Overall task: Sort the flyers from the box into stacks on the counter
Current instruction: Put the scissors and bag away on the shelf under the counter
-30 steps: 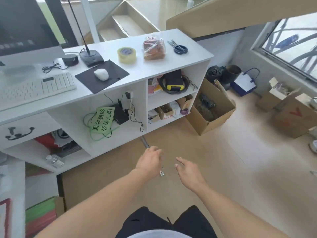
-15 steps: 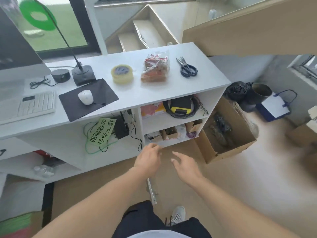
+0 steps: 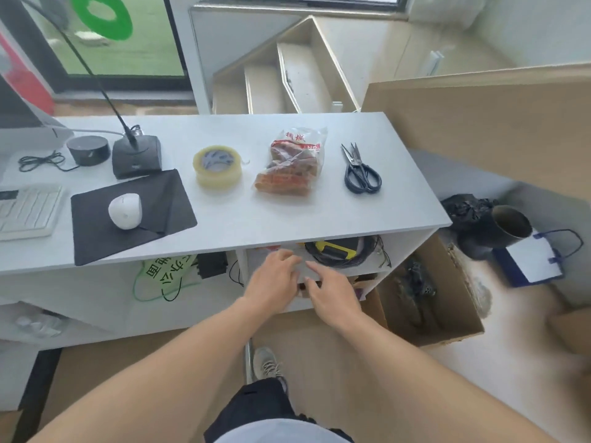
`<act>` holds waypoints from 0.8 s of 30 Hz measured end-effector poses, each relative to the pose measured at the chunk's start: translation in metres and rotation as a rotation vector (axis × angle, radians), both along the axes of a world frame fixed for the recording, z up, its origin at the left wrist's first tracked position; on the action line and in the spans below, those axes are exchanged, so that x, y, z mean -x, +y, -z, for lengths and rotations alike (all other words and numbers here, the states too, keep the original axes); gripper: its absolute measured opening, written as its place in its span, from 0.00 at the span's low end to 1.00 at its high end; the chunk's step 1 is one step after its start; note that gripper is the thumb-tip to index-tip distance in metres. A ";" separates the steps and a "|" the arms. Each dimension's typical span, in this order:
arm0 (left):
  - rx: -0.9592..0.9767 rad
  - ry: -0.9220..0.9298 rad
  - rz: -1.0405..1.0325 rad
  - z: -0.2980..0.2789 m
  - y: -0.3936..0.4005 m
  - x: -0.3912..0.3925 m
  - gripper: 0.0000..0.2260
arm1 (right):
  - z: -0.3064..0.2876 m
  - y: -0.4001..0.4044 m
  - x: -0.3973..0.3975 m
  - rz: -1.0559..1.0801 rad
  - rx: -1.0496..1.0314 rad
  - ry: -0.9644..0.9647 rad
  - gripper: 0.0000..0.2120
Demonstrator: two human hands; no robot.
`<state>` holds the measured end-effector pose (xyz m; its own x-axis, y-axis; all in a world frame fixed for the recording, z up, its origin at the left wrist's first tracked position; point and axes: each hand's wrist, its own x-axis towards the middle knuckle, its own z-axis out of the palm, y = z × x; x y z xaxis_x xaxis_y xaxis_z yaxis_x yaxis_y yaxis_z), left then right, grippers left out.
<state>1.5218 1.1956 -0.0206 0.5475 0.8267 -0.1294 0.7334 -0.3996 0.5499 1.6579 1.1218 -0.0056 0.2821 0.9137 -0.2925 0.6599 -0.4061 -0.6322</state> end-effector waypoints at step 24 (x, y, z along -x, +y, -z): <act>0.302 -0.099 -0.126 -0.025 0.192 -0.221 0.18 | -0.012 0.255 -0.224 0.214 0.190 -0.239 0.15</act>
